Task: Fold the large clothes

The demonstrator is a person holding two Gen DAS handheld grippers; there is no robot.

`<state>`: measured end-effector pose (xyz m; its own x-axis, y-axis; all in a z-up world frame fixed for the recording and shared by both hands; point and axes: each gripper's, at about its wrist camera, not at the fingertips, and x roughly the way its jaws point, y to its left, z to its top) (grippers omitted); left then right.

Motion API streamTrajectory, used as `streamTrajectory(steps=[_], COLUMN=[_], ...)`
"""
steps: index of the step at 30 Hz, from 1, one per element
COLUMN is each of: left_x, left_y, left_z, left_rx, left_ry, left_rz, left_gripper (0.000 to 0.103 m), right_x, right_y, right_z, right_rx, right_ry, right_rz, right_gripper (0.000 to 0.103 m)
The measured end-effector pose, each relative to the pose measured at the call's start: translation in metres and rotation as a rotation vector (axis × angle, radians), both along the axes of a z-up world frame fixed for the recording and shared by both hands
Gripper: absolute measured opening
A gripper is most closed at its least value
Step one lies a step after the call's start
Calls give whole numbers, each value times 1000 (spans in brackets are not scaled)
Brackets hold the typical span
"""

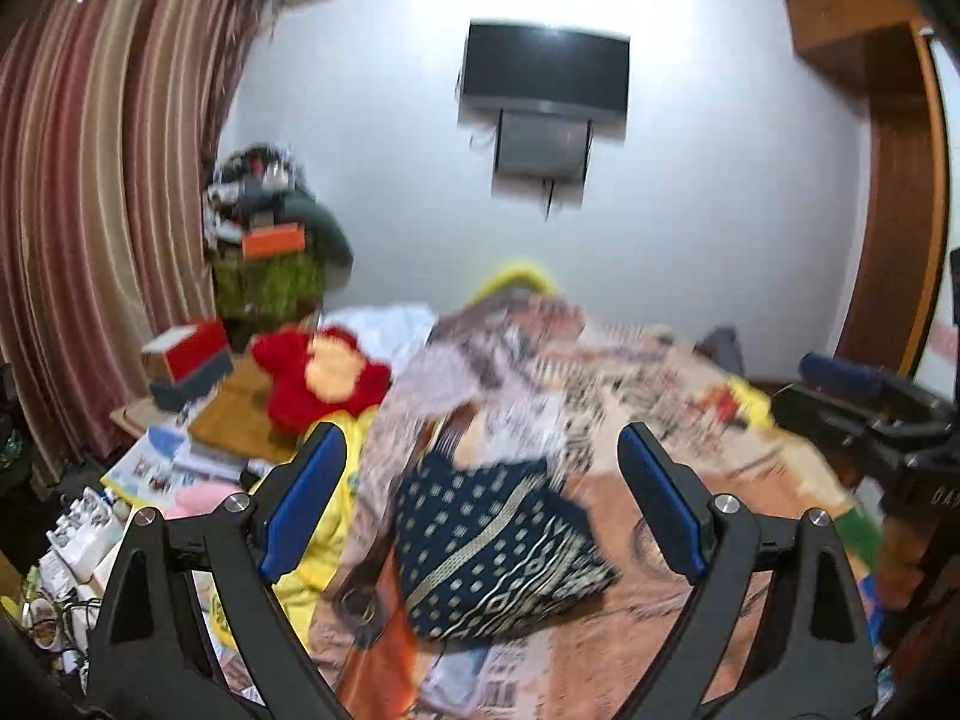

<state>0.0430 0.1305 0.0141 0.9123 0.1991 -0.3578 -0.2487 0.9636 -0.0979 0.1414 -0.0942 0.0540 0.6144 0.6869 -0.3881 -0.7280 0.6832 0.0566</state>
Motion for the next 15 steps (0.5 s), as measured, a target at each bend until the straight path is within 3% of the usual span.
streamTrajectory(steps=[7, 15], left_x=[-43, -62], left_y=[-27, -35], left_z=[26, 24], left_rx=[45, 66], left_ry=[-122, -140], left_rz=[32, 60], left_gripper=[93, 93], right_x=[-49, -68], right_y=[-13, -19], right_z=[24, 22], right_rx=[84, 106], right_ry=[-74, -45], right_rz=[6, -21], right_gripper=[86, 87])
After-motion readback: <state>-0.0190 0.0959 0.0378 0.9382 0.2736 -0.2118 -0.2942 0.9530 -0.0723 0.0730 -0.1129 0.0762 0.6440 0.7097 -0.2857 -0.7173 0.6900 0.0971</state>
